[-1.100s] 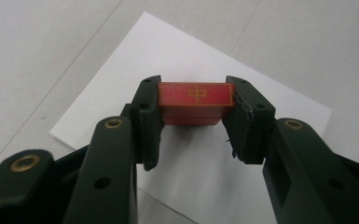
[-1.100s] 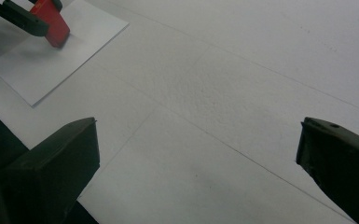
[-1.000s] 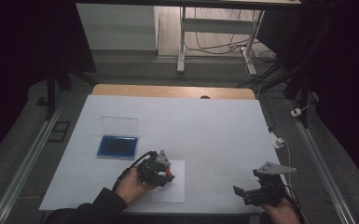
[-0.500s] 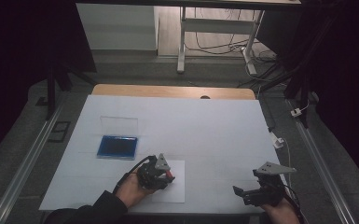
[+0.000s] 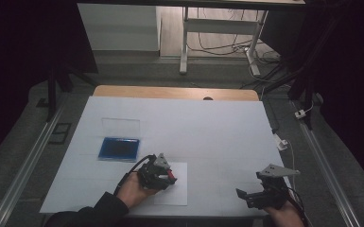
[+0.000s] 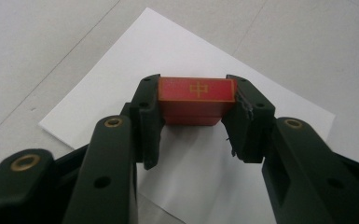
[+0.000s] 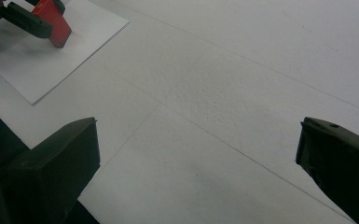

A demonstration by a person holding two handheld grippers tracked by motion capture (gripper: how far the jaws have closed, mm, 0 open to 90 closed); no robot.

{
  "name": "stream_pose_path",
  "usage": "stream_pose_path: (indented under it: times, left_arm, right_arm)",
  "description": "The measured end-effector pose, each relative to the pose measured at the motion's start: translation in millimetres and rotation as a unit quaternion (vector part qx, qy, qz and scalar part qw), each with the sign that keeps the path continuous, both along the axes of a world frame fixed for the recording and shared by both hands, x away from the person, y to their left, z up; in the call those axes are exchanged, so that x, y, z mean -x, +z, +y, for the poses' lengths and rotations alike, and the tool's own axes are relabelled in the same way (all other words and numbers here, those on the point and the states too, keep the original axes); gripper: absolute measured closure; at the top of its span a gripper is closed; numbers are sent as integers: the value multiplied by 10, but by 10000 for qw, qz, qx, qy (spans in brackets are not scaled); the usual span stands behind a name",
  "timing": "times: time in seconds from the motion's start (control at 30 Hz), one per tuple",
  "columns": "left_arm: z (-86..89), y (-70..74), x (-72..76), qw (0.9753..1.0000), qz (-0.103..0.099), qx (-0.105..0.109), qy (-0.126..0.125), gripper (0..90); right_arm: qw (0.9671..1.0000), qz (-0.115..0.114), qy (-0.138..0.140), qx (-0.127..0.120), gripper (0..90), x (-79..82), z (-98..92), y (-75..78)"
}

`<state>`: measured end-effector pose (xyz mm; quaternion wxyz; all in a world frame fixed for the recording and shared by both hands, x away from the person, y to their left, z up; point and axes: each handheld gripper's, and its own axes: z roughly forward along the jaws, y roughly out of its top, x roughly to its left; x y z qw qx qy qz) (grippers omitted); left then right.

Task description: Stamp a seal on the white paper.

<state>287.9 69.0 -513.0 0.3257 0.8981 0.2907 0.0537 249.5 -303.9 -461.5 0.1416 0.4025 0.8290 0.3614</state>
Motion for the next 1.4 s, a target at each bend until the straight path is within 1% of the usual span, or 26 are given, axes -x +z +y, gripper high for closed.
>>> stream_pose_path:
  times: [0.17,0.3,0.33,0.47,0.53,0.67,0.7,0.73,0.8,0.93,1.2,1.33,1.4]
  left_arm:
    - [-52,12,47,9996,-193,-225,-11,587]
    - [-84,18,72,9990,-277,-346,23,588]
    - [-83,18,68,9991,-266,-341,18,588]
    - [-49,13,14,9997,-93,-204,-39,586]
    - [-43,4,10,9998,-77,-161,-42,584]
    - [-50,15,-5,9998,-45,-199,-79,583]
    - [-55,21,-9,9997,-41,-222,-100,583]
    - [-58,32,-15,9995,-30,-296,-133,582]
    - [-68,44,-17,9993,-25,-346,-143,582]
    - [-77,51,-11,9989,-93,-414,-192,583]
    - [-72,68,-37,9992,14,-366,-139,582]
    - [-47,114,-40,9996,-42,-258,-104,582]
    - [-32,143,-36,9997,-125,-201,-94,582]
  right_arm:
    - [10000,3,3,5,0,-1,1,-1]
    - [10000,5,10,15,0,-1,3,-1]
    - [10000,0,10,4,1,-1,4,-2]
    - [10000,3,12,7,1,-1,5,-3]
    - [10000,2,15,6,1,1,7,-3]
    - [10000,0,16,20,1,1,4,-1]
    - [10000,-5,12,14,1,1,2,-1]
    - [10000,-4,4,6,1,2,2,-1]
    - [10000,-2,3,-13,1,1,0,-2]
    - [10000,1,5,-14,1,-1,-2,-2]
    - [10000,-3,6,-8,1,1,0,-2]
    - [10000,-7,0,-24,1,1,-1,-3]
    - [10000,-8,-1,-27,1,2,-2,-3]
